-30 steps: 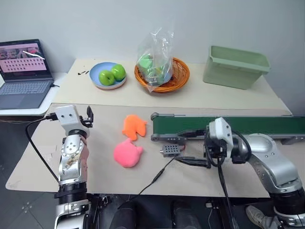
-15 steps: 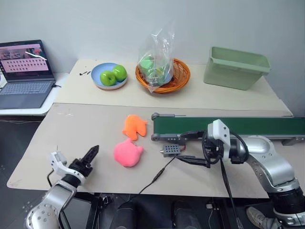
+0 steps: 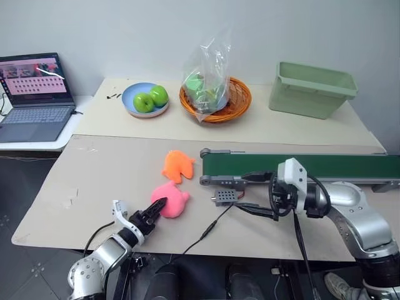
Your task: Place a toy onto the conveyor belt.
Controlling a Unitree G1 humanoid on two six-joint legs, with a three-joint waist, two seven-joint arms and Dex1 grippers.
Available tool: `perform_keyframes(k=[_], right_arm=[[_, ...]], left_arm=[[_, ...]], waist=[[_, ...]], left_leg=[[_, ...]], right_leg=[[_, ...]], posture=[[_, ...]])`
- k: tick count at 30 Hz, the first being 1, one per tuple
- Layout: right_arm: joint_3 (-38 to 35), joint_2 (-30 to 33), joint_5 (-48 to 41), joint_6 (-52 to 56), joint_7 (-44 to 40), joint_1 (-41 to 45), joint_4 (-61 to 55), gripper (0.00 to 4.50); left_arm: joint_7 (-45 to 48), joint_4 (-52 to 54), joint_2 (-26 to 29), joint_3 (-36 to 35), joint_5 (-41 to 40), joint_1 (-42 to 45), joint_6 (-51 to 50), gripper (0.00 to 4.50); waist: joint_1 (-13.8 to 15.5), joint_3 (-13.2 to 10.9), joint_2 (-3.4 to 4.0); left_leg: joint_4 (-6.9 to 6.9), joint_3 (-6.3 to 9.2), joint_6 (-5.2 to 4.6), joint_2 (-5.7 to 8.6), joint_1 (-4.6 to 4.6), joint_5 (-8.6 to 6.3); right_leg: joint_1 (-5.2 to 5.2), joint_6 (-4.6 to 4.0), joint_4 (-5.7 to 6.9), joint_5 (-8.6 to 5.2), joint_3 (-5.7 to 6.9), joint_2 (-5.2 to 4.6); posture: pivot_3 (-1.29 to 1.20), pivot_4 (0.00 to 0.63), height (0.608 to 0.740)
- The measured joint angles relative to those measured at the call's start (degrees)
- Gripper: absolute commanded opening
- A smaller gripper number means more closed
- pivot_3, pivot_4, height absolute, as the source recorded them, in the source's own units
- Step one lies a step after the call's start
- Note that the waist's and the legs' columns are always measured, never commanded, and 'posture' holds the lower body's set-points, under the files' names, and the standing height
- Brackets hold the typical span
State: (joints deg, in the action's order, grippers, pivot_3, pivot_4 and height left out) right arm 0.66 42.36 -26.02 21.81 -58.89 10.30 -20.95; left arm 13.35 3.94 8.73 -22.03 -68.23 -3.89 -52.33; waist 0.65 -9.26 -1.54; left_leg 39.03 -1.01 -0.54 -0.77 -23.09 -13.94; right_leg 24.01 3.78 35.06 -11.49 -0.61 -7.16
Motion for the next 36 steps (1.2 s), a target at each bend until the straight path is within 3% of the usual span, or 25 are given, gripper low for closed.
perform_keyframes(k=[5,15,21,25,33,35,36], right_arm=[[-1.0,0.2,0.0,0.1,0.6,-0.8,-1.0,4.5],[-1.2,0.4,0.0,0.1,1.6,-0.8,-1.0,4.5],[-0.9,0.4,0.5,0.1,1.6,-0.2,-0.1,4.5],[-0.6,0.4,1.1,0.1,1.4,0.0,1.5,4.5],[-0.2,0.3,1.2,0.0,0.7,0.5,2.5,4.5],[-0.2,0.3,1.2,0.0,0.5,0.5,2.8,4.5],[-0.1,0.2,1.3,0.0,0.4,0.5,3.2,4.5]], left_arm=[[0.6,-0.7,-0.4,0.7,1.2,1.1,1.1,3.29],[1.0,-0.2,-1.3,0.9,2.3,0.9,1.1,0.03],[0.7,2.8,-1.4,1.9,4.3,-0.9,2.7,0.03],[-1.3,11.7,-0.4,2.3,6.2,-2.1,4.7,0.03],[-7.3,26.9,4.6,1.9,-0.9,0.8,5.0,0.03],[-8.0,27.7,7.6,3.7,3.7,3.0,6.2,0.03],[-9.2,27.5,11.1,7.9,12.9,5.7,9.1,0.03]], waist=[[0.0,0.1,0.07],[0.0,0.1,0.09],[-0.2,0.1,0.08],[-0.3,0.0,0.05],[-0.1,0.0,0.04],[-0.1,0.0,0.04],[0.0,0.0,0.04]], left_leg=[[0.0,0.0,0.0,0.0,0.02,0.0],[0.0,0.0,-0.02,0.0,0.02,-0.01],[-0.02,-0.01,-0.02,-0.02,0.08,-0.02],[-0.02,0.01,-0.02,-0.02,-0.09,-0.02],[-0.01,0.01,-0.03,-0.02,-0.06,-0.02],[-0.01,0.02,-0.02,0.0,-0.01,-0.01],[0.0,0.02,-0.02,0.01,0.02,-0.01]], right_leg=[[-0.01,0.0,0.01,0.0,0.0,0.0],[-0.02,0.0,0.01,0.0,0.0,0.0],[-0.05,-0.05,0.0,-0.04,-0.01,0.0],[0.1,-0.05,0.0,-0.03,-0.01,0.0],[0.07,-0.04,0.0,-0.03,-0.01,0.01],[0.02,-0.04,0.01,-0.03,-0.01,0.02],[-0.05,-0.05,0.01,-0.03,0.01,0.06]], posture=[[0.0,0.15,0.715],[0.0,0.15,0.715],[0.0,0.15,0.715],[0.0,0.15,0.715],[0.0,0.15,0.715],[0.0,0.15,0.715],[0.0,0.15,0.715]])
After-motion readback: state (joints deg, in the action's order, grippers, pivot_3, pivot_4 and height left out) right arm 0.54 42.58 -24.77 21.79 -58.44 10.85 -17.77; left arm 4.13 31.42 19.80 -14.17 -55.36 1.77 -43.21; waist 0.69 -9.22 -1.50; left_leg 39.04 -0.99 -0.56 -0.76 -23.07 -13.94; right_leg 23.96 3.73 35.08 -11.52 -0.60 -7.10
